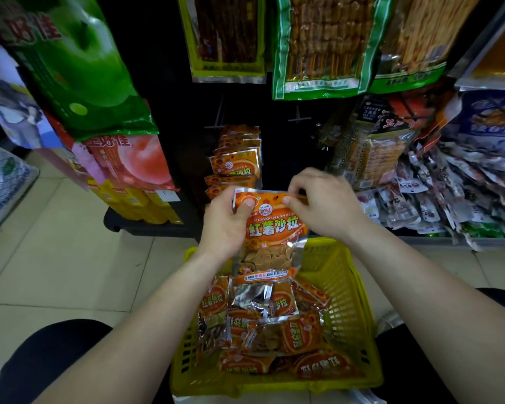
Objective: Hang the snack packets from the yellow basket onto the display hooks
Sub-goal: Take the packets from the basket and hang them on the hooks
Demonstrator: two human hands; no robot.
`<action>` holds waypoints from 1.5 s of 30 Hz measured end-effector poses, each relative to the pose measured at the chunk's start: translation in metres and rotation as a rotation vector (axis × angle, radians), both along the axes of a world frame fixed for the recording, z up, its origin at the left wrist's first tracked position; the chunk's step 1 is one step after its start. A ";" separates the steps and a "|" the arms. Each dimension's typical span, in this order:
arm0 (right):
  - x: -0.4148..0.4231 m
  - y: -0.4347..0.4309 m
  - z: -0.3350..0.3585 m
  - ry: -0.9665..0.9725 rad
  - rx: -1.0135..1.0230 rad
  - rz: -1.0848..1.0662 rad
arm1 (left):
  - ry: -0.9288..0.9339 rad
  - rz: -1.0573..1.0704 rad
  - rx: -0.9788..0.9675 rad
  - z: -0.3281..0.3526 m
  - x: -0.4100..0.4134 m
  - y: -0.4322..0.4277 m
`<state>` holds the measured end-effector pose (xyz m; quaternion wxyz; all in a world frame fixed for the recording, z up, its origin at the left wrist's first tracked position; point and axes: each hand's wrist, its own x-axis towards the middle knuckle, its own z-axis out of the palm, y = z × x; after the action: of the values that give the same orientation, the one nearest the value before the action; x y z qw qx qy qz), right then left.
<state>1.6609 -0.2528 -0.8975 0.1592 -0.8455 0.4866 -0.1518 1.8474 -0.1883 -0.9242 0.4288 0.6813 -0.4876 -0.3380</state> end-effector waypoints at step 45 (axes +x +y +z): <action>0.067 -0.352 -0.184 0.274 -0.131 -0.208 | -0.436 -0.286 0.541 -0.253 -0.032 -0.327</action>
<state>1.7279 -0.6050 -1.0814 0.0192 -0.8119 0.5777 -0.0822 1.8152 -0.5157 -1.1771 0.0677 0.7511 -0.5505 -0.3580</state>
